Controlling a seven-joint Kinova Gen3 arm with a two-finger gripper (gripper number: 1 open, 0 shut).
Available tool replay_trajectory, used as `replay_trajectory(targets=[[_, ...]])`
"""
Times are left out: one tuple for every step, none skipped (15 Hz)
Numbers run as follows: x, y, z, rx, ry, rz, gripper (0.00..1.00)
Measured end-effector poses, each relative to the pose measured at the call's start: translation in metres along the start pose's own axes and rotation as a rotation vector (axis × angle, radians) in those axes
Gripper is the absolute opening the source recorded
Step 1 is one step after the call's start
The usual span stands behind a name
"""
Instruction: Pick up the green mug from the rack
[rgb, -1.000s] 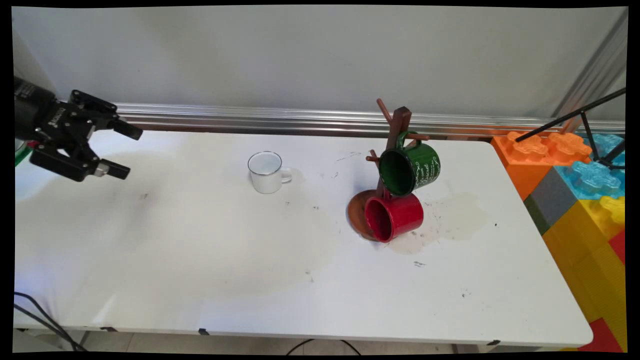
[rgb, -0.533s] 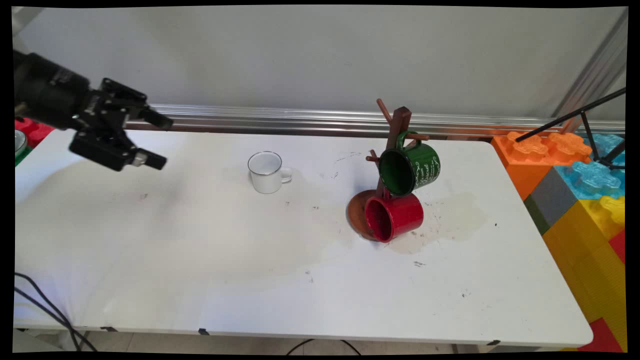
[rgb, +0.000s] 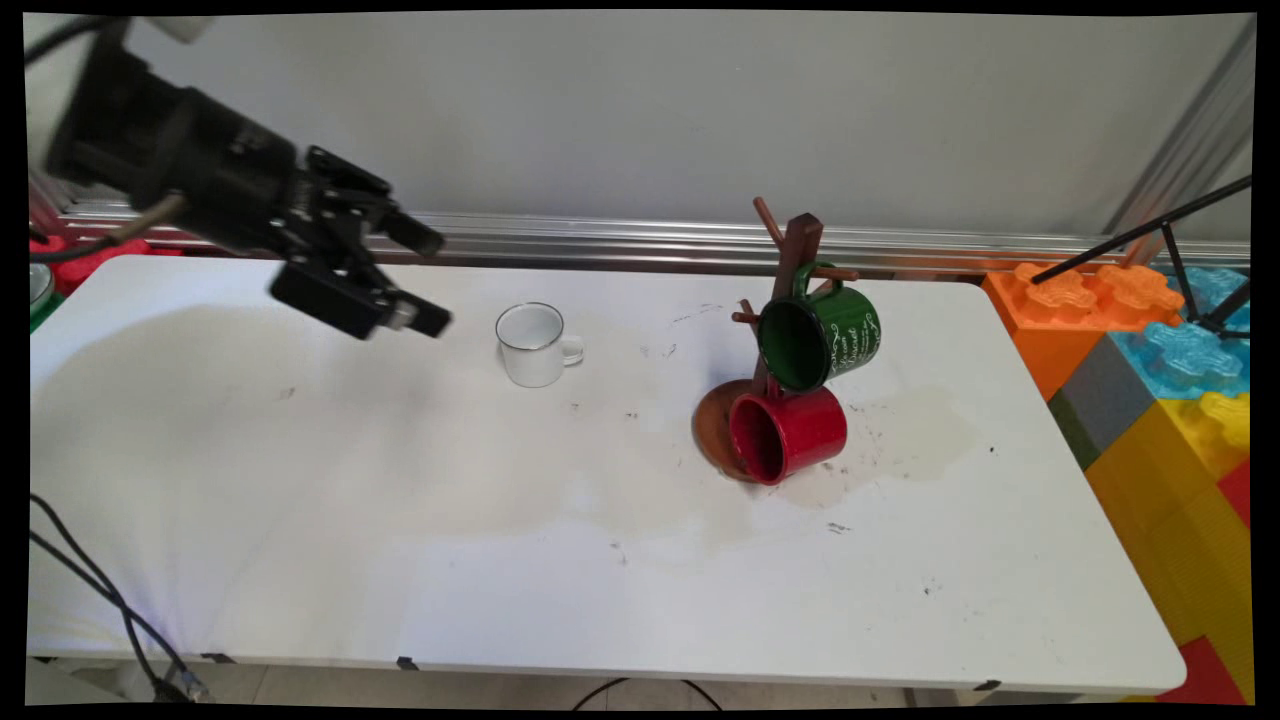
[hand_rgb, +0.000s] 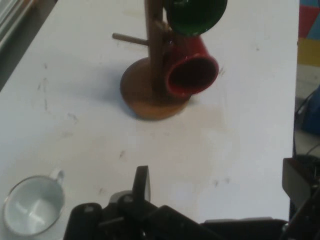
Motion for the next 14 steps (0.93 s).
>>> replay_trajectory(targets=[[0.008,0.007,0.009,0.002,-0.003,-0.013,1.00],[0.016,0.013,0.017,0.003,-0.005,-0.024,1.00],[0.025,0.021,0.028,0.004,-0.007,-0.037,1.00],[0.033,0.028,0.039,0.003,-0.009,-0.050,1.00],[0.039,0.034,0.048,0.003,-0.009,-0.061,1.00],[0.046,0.041,0.060,0.003,-0.010,-0.073,1.00],[0.053,0.047,0.071,0.002,-0.008,-0.086,1.00],[0.058,0.051,0.081,0.002,-0.005,-0.095,1.00],[0.066,0.056,0.094,0.003,0.000,-0.107,1.00],[0.071,0.059,0.104,0.003,0.004,-0.115,1.00],[0.076,0.062,0.113,0.004,0.008,-0.121,1.00],[0.079,0.064,0.120,0.005,0.009,-0.124,1.00],[0.082,0.065,0.129,0.006,0.011,-0.129,1.00],[0.084,0.066,0.135,0.007,0.012,-0.133,1.00]])
